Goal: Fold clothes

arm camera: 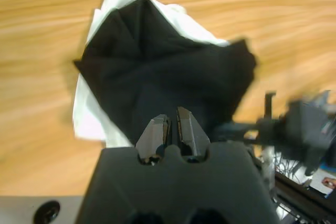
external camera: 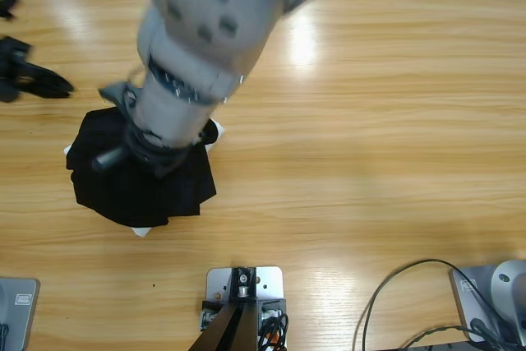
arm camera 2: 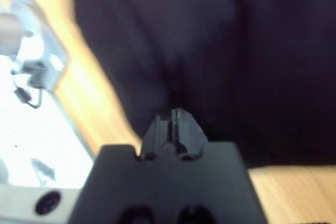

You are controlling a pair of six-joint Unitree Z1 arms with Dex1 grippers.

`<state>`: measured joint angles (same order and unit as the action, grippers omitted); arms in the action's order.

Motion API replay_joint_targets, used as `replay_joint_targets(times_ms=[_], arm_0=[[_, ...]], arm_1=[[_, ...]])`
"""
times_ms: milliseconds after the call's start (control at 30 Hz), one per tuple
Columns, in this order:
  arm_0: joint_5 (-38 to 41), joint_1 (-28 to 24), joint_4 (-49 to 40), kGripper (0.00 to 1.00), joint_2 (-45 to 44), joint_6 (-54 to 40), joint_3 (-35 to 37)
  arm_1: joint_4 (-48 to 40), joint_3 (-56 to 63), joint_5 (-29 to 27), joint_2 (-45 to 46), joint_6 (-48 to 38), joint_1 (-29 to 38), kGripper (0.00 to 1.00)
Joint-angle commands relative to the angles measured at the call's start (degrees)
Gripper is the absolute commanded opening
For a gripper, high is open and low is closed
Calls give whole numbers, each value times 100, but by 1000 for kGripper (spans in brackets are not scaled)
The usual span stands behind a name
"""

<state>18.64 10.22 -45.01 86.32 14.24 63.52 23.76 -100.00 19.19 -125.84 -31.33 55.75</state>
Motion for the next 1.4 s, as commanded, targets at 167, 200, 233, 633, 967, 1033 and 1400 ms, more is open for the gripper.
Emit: replay_joint_targets(times_ms=[167, 200, 233, 633, 967, 1033, 1400], arm_0=[[-31, 129, -230, 0, -1585, 283, -1480], [-62, 136, -26, 0, -1469, 356, -1604], [-103, 189, 118, 0, -1370, 404, -1666], [-333, 1333, 1345, 0, -184, 1385, -1756], [-481, 1498, 1495, 0, 850, 1638, -2012], [-546, 1500, 1556, 0, 1068, 1731, -2046], [-672, 1412, 2270, 0, 762, 1972, -2408]], arm_1=[[695, -559, -98, -16, 338, -258, 0], [700, -586, -65, -68, 380, -353, 0], [700, -610, -12, -123, 419, -474, 0], [755, -1022, 464, -877, 402, -697, 0], [797, -1477, 450, -1545, 386, -1003, 0], [871, -1563, 436, -1603, 423, -1163, 0], [1131, -1559, 410, -1434, 618, -1274, 0]])
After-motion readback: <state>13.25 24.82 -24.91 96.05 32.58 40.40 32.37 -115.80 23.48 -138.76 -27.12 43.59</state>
